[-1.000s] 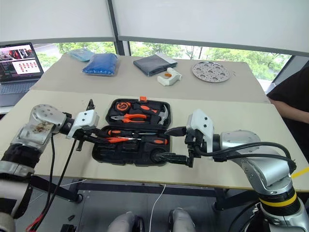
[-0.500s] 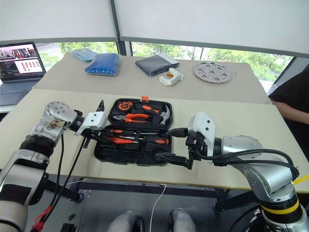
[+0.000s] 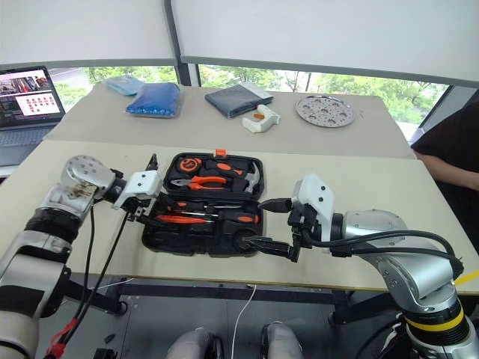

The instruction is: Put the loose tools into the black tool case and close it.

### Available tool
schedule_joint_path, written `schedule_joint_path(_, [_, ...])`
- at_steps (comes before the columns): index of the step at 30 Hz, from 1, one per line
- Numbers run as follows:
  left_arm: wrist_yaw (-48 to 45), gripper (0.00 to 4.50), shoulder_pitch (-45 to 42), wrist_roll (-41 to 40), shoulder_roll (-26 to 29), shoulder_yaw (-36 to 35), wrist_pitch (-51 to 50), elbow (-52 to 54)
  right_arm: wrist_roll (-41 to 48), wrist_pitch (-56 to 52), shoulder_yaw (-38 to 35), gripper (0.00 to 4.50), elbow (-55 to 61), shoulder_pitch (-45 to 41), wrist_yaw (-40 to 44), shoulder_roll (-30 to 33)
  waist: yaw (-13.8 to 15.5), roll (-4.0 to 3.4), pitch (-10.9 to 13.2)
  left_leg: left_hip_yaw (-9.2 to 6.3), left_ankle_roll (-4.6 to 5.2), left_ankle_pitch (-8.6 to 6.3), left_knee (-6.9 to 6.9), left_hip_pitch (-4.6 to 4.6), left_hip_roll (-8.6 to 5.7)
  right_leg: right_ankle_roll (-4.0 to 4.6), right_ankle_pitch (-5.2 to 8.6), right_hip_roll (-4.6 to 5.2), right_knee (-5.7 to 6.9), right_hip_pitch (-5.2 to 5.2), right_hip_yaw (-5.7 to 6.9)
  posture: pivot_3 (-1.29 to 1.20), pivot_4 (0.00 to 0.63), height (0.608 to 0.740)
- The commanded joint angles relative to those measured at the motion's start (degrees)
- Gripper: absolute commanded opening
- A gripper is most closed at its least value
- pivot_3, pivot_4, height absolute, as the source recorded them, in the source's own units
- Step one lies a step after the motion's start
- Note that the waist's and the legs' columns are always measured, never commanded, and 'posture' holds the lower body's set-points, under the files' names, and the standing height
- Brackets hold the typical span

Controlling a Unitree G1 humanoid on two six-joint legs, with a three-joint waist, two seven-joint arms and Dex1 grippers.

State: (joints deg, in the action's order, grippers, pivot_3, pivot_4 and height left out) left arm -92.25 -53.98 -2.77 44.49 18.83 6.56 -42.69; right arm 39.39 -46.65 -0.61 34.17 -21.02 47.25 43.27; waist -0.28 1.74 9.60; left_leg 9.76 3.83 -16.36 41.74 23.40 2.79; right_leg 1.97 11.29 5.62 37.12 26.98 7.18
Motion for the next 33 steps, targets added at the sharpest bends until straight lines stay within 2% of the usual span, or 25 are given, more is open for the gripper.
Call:
schedule_joint_path(1, [-0.3, 4.16, -1.4, -4.3, 1.2, -2.5, -3.8, 2.2, -0.2, 1.2, -0.4, 4.5, 0.2, -0.4, 0.3, 0.5, 0.0, 0.0, 0.0, 0.0, 0.0, 0.0, 0.0, 0.02, 0.0, 0.0, 0.0, 0.0, -0.01, 0.0, 0.0, 0.0, 0.15, 0.718])
schedule_joint_path(4, [-0.2, 3.46, -2.1, -7.1, -0.3, -4.7, -9.0, 2.4, -0.6, 1.5, 0.2, 4.5, -0.5, -1.0, 0.6, 0.3, 0.2, 0.0, 0.0, 0.0, 0.01, 0.0, 0.01, 0.02, -0.02, -0.01, 0.0, 0.02, -0.01, 0.0, 0.0, 0.0, 0.15, 0.718])
schedule_joint_path(6, [-0.1, 2.81, -1.6, -7.0, -1.1, -5.5, -10.7, 2.9, -0.8, 1.7, 0.5, 4.5, -0.8, -1.2, 0.7, 0.2, 0.2, 0.0, 0.0, 0.0, 0.02, -0.01, 0.05, 0.06, -0.03, -0.03, 0.0, 0.03, -0.01, 0.0, 0.01, 0.0, 0.15, 0.718])
schedule_joint_path(13, [3.0, 0.17, 1.0, -8.5, -4.7, -9.1, -17.2, 2.8, -1.2, 2.0, 1.0, 4.5, -1.2, -1.5, 0.7, 0.0, 0.2, 0.0, 0.0, 0.01, 0.02, -0.01, 0.07, 0.05, -0.04, -0.04, 0.0, 0.01, 0.0, 0.0, 0.0, 0.0, 0.15, 0.718])
schedule_joint_path(14, [3.4, 0.05, 1.3, -8.8, -5.2, -9.6, -18.4, 2.8, -1.2, 2.0, 1.0, 4.5, -1.2, -1.4, 0.7, 0.0, 0.2, 0.0, 0.0, 0.01, 0.02, -0.01, 0.07, 0.04, -0.03, -0.04, 0.0, 0.01, 0.0, 0.0, 0.0, 0.0, 0.15, 0.718])
schedule_joint_path(20, [4.8, 0.05, 5.8, -6.7, -6.3, -8.4, -19.6, 5.1, -1.4, 2.1, 1.1, 4.5, -0.9, -0.8, 0.5, 0.0, -0.1, 0.0, 0.0, 0.01, 0.01, 0.0, 0.07, 0.02, -0.03, -0.03, 0.0, -0.01, 0.0, 0.0, -0.01, 0.0, 0.15, 0.718])
schedule_joint_path(33, [8.9, 0.05, 13.5, -4.3, -4.2, -10.9, -11.4, 5.3, -1.8, 1.9, 1.1, 4.5, -0.8, -0.9, 0.3, -0.4, -0.5, -0.06, -0.1, 0.0, 0.0, -0.01, 0.05, -0.34, 0.02, 0.0, -0.01, 0.02, 0.01, -0.3, -0.08, 0.0, 0.15, 0.718])
